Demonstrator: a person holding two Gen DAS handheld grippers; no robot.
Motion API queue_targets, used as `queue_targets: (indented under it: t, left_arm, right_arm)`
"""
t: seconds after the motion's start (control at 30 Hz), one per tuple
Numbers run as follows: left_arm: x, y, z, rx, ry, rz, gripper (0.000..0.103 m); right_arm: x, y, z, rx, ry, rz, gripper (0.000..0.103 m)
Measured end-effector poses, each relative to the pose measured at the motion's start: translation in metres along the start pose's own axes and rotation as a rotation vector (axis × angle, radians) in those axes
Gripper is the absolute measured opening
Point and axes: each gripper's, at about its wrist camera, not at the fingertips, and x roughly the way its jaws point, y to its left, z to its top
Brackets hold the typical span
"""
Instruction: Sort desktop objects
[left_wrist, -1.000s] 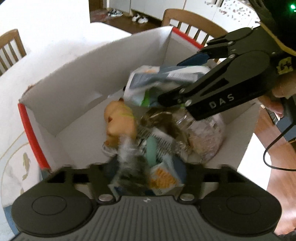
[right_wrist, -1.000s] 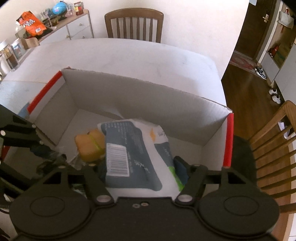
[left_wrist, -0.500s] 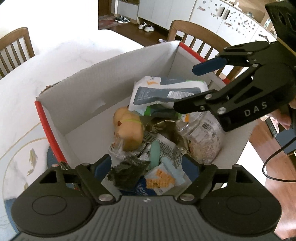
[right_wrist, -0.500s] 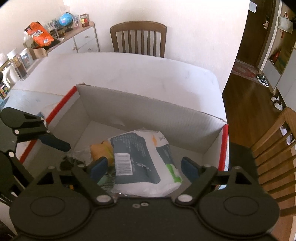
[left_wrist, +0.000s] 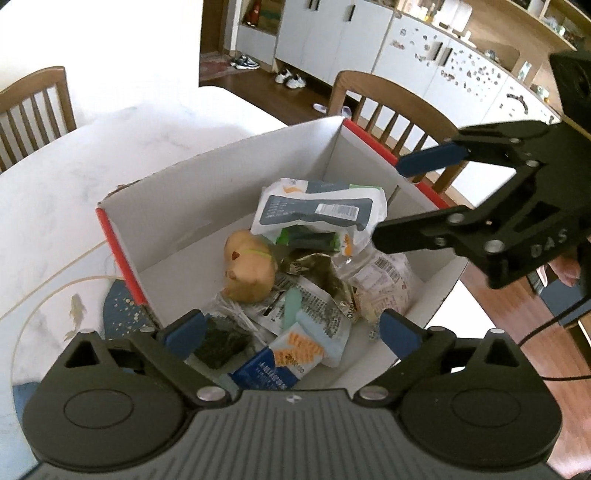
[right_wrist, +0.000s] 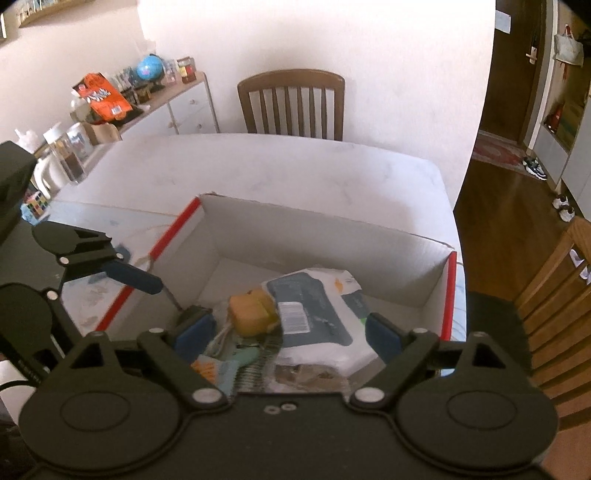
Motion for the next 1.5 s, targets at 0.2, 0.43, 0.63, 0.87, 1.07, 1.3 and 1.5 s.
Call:
queue_targets:
  t: [0.2,0.43,0.63,0.87,1.07,1.3,1.5]
  left_arm:
    - [-0.012,0.002,-0.007,-0.017,-0.034,0.013,0.103]
    - [-0.026,0.0,-0.018,-0.015,-0.076,0.068,0.103]
    - [-0.042,-0.002,-0.025,-0.05,-0.132,0.1,0.103]
    - [-0.057,-0.005,-0.035,-0.072,-0.18,0.104,0.103]
    - [-0.058,-0.007,-0.041,-0.071,-0.165,0.129,0.103]
    - [-0.058,-0.013,-0.047,-0.062,-0.178,0.169,0.103]
    - [-0.062,-0.015,-0.053,-0.119,-0.191,0.186,0.103]
  right_arm:
    - [-0.016,0.009,-0.007,0.023,-0.041,0.009,0.091]
    - [-0.029,0.018,-0.018,0.06,-0.08,0.004,0.095]
    - [-0.042,0.029,-0.032,0.076,-0.148,-0.029,0.097]
    - [-0.052,0.038,-0.049,0.101,-0.199,-0.04,0.101]
    - [-0.057,0.04,-0.059,0.152,-0.231,-0.026,0.103]
    - [-0.059,0.048,-0.07,0.172,-0.243,-0.055,0.103]
    - [-0.061,0.059,-0.082,0.142,-0.234,-0.107,0.103]
